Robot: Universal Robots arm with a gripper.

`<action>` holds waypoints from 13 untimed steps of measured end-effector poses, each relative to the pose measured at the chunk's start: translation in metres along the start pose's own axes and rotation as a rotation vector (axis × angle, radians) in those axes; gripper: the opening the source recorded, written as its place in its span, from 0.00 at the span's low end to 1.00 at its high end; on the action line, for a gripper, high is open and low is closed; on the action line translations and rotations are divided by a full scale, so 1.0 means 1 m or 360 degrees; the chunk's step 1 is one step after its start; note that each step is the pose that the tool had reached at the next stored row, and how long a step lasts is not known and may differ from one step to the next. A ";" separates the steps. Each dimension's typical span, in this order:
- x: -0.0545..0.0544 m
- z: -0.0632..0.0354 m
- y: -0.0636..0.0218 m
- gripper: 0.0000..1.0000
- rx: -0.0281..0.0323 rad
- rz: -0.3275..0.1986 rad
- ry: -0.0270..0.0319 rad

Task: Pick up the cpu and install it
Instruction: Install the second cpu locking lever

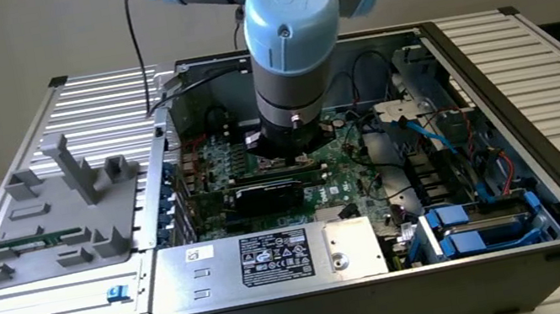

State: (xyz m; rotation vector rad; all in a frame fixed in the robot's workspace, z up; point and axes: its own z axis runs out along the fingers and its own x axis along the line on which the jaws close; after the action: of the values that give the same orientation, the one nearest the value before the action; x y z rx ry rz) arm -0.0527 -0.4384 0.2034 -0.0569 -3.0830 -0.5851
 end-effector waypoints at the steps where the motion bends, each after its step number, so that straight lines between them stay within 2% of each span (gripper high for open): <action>1: 0.000 0.0012 -0.0005 0.09 -0.00059 0.0000 0.00002; 3: 0.000 0.0017 -0.0007 0.09 -0.00075 0.0000 0.00002; 8: 0.000 0.0047 -0.0018 0.09 -0.00286 0.0000 0.00010; 10: 0.000 0.0054 -0.0021 0.09 -0.00329 0.0001 0.00015; 11: 0.000 0.0060 -0.0024 0.09 -0.00390 0.0001 0.00016; 13: 0.000 0.0069 -0.0027 0.09 -0.00427 0.0003 0.00017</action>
State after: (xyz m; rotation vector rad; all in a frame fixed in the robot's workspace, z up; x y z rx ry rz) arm -0.0527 -0.4384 0.1960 -0.0590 -3.0740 -0.6262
